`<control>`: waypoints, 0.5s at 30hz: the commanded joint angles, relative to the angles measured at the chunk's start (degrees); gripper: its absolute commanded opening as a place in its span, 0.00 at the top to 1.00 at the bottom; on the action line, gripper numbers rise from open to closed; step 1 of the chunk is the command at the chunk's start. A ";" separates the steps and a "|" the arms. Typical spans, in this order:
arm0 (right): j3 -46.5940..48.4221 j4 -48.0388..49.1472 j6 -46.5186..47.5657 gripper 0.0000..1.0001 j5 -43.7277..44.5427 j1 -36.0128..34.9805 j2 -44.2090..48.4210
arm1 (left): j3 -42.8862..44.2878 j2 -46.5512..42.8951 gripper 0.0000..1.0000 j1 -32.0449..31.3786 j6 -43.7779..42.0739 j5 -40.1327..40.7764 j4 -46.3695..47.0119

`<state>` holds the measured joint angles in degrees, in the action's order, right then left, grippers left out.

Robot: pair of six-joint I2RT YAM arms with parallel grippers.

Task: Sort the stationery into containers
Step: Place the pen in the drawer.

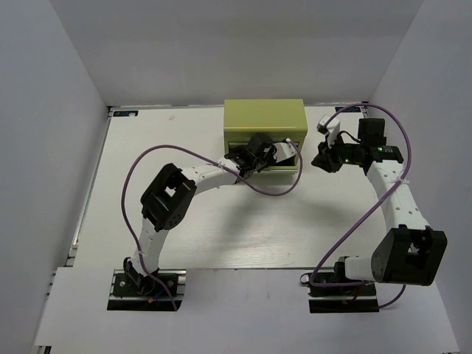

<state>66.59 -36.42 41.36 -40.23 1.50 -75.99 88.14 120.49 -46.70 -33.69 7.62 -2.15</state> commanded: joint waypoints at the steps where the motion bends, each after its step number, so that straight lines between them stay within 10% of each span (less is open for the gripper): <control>1: -0.32 1.36 1.09 0.72 -0.29 0.17 1.10 | 2.48 -2.10 0.61 0.47 -1.02 3.02 2.06; 11: 0.30 -6.63 19.06 0.64 -5.81 -0.18 -1.62 | -5.85 -12.63 0.39 -0.68 1.86 0.12 4.61; 15: 0.03 -9.36 23.84 0.93 -8.90 -0.35 -3.20 | -9.29 -19.22 0.31 -0.68 5.91 0.12 5.14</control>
<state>66.59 -41.89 57.60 -44.31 1.39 -77.97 80.44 110.19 -47.24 -31.59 8.45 0.21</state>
